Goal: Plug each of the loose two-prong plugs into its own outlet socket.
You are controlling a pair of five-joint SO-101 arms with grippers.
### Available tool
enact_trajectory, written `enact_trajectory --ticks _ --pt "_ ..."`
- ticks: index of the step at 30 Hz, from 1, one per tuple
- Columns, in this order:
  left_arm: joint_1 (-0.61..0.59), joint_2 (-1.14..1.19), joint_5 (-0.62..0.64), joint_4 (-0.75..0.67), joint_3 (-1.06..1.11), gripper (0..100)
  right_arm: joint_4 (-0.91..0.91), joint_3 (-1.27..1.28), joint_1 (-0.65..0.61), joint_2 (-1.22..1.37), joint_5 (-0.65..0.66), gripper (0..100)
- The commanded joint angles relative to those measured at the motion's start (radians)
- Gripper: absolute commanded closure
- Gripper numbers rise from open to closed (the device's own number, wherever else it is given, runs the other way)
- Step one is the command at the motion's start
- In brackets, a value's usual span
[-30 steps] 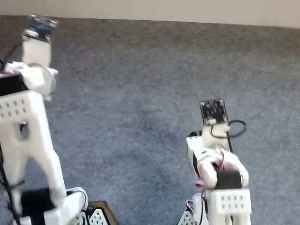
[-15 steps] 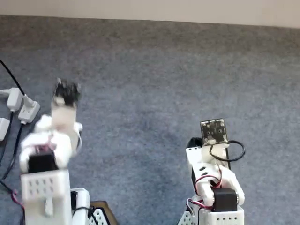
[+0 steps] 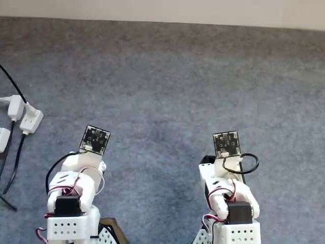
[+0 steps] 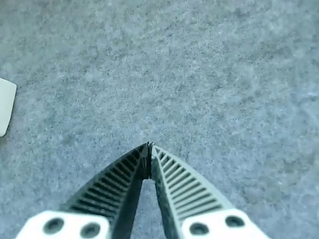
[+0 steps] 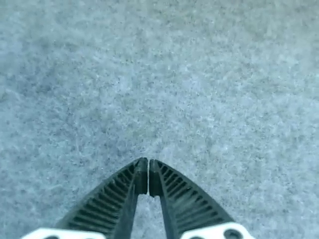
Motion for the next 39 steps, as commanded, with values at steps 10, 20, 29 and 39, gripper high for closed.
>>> enact_trajectory --ticks 10,20,29,39 --pt "0.008 -0.005 0.005 -0.009 0.021 99 0.119 0.148 0.010 -0.002 -0.002 97.8" --pt "0.008 -0.005 0.005 -0.009 0.021 99 0.148 0.148 0.008 -0.002 -0.002 97.8" --pt "0.008 -0.005 0.005 -0.009 0.021 99 0.148 0.148 0.008 -0.002 -0.002 97.8" --pt "0.008 -0.005 0.005 -0.008 0.021 99 0.148 0.148 0.008 -0.002 -0.002 97.8"
